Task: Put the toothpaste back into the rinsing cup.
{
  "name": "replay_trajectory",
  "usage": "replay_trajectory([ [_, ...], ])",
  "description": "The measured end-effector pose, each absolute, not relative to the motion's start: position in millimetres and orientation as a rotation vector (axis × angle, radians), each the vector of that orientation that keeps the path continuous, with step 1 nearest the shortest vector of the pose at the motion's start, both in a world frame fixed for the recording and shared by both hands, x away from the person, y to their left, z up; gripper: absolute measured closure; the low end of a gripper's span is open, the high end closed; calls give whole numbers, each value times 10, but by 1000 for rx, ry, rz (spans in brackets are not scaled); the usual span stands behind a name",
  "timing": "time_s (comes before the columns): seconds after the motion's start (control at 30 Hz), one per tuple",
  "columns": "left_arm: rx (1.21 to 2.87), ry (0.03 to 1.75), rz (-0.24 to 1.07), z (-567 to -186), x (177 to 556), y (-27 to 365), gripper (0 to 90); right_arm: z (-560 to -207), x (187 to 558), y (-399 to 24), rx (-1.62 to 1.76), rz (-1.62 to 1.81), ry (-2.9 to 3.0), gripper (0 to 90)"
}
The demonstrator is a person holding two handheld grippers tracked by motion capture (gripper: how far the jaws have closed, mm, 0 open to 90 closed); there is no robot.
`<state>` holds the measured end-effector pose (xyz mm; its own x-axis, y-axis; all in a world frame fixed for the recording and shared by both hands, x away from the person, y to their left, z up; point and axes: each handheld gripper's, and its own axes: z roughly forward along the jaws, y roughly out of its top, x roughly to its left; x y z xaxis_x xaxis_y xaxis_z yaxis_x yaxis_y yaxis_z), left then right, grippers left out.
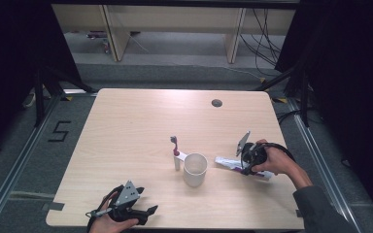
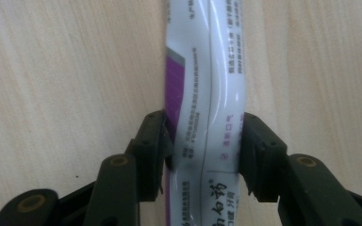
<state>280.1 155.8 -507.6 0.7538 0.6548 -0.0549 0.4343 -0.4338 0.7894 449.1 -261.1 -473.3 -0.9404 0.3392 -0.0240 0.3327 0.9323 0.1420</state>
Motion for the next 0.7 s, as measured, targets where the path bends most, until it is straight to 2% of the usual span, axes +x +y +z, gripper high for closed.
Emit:
replay_trajectory([
  [0.7,2128,799,334,-5068,2792,1577,237,-4718,4438,-2492,548,50,3055,618],
])
